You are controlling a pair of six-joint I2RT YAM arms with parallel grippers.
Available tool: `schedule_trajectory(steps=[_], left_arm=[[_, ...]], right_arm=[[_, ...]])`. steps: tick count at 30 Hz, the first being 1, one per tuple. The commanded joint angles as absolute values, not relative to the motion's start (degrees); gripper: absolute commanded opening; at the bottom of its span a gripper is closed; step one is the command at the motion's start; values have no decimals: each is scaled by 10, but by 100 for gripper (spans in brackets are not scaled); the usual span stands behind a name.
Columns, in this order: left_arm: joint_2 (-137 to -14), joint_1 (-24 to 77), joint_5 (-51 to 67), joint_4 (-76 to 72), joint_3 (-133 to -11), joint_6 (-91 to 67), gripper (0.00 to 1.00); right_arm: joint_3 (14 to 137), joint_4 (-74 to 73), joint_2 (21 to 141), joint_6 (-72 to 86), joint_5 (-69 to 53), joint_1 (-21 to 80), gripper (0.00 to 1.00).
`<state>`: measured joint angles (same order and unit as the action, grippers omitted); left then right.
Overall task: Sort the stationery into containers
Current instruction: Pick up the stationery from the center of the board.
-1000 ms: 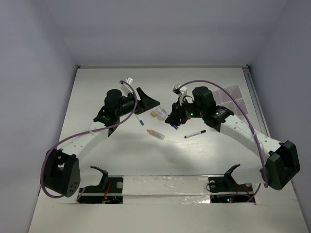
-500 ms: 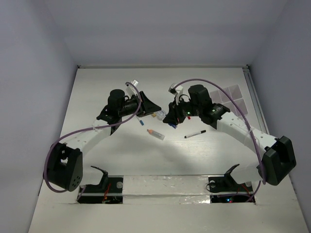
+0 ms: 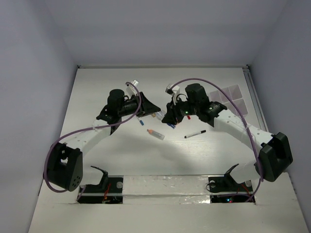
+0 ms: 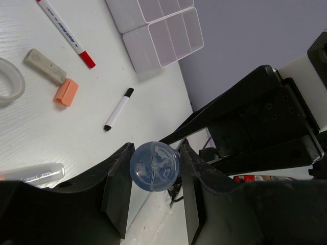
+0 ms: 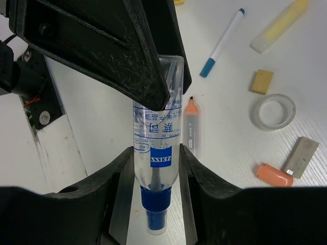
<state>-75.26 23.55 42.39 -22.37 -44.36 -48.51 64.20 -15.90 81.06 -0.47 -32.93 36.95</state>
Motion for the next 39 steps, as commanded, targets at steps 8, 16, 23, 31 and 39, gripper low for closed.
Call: schedule_trajectory(steps=[8,16,23,31,39], left_arm=[[-713,240,454,-269,-454,-491,0],[-678,196,422,-384,-409,-579,0],[-658,185,387,-407,-408,-594,0],[-591,185,337,-486,-347,-618,0],[-535,185,280,-597,-257,-678,0]], right_arm=[[638,-41,788,30,-275,376,1],[549,78,726,121,-279,376,63],[482,163,674,182,-268,371,96],[403,409,675,372,-310,364,100],[417,624,772,497,-367,364,100]])
